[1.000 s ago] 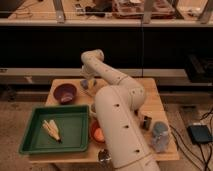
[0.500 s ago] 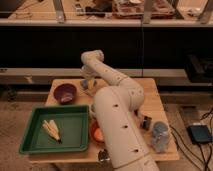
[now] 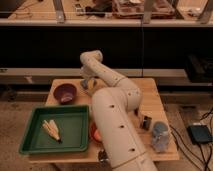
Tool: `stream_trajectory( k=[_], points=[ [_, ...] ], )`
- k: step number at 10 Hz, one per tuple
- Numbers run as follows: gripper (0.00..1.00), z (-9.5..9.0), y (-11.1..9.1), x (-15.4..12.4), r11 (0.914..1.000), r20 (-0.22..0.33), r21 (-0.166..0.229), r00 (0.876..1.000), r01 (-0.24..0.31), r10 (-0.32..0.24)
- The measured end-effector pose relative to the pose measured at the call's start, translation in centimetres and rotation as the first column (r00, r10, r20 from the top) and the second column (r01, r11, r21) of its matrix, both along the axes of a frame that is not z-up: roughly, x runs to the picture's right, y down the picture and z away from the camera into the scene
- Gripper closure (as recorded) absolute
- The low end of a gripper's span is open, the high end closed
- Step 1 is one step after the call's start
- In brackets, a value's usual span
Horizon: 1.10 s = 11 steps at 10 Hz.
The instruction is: Wipe table surface with sponge
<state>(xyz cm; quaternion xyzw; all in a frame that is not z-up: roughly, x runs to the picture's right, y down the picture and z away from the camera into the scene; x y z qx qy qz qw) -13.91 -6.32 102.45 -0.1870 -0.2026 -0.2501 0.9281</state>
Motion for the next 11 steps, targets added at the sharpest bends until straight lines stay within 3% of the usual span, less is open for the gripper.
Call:
stream_trajectory(
  k=[4,7,11],
  points=[
    [0.2,0.49,0.4,-0.25,0.9999,-0.004,-0.011,1.0,0.002,-0.002],
    [0.2,0.64,0.27,0.15,0.9969,0.011,0.006,0.997,-0.078,0.078],
    [0.2,0.88,0.8,-0.5,0.9968,0.023,0.003,0.997,-0.08,0.079]
  ],
)
